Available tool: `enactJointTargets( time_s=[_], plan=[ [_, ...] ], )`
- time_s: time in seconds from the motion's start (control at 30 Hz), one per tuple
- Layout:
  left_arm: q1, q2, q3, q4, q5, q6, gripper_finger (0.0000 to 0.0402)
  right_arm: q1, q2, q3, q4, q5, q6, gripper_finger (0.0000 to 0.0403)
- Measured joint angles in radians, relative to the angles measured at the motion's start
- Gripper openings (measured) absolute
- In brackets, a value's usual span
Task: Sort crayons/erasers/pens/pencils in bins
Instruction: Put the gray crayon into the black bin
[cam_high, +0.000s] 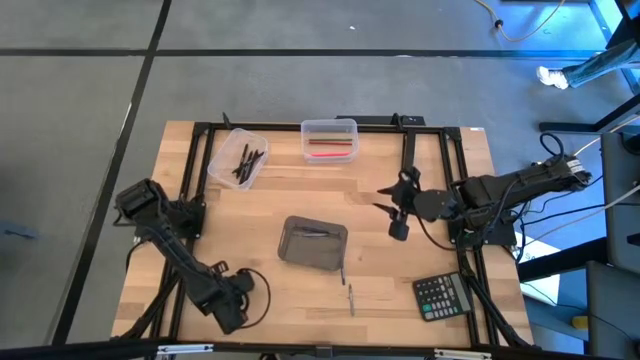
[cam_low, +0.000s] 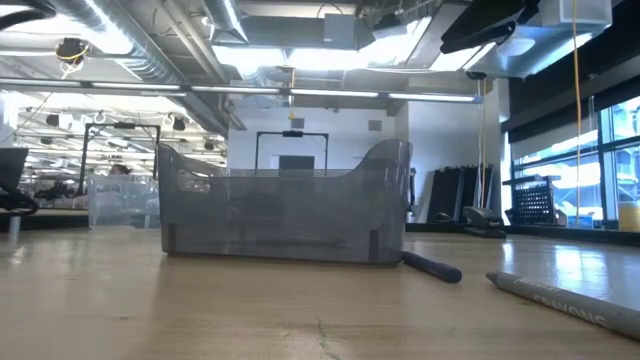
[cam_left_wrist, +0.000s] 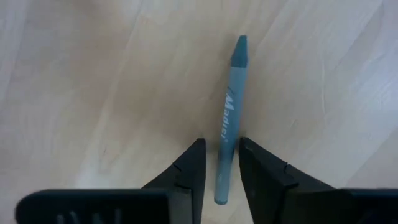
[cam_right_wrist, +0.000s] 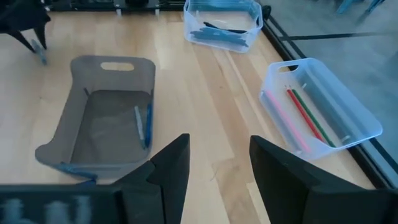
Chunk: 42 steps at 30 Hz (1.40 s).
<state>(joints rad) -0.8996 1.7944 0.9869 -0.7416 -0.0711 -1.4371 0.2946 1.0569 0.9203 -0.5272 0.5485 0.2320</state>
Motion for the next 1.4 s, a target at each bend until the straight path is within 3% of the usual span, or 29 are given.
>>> enactJointTargets(
  time_s=[0.53,0.77,1.03,1.2,1.4],
  plan=[
    [0.170,-0.007,0.041,-0.046,0.177,0.371,0.0017,0.076,0.000,0.000,-0.174,0.008,0.251,0.0171],
    [0.233,-0.102,0.068,-0.050,0.077,0.506,0.0015,0.117,0.000,0.000,-0.198,0.009,0.331,0.0171],
    [0.324,-0.126,0.242,-0.055,0.014,0.788,0.0015,0.144,0.000,0.000,-0.203,0.010,0.365,0.0171],
    [0.394,-0.126,0.329,-0.055,-0.169,0.960,0.0015,0.146,0.000,0.000,-0.208,0.019,0.361,0.0171],
    [0.512,-0.123,0.363,0.015,-0.257,1.081,0.0015,0.146,0.000,0.000,-0.221,0.033,0.359,0.0171]
  ],
)
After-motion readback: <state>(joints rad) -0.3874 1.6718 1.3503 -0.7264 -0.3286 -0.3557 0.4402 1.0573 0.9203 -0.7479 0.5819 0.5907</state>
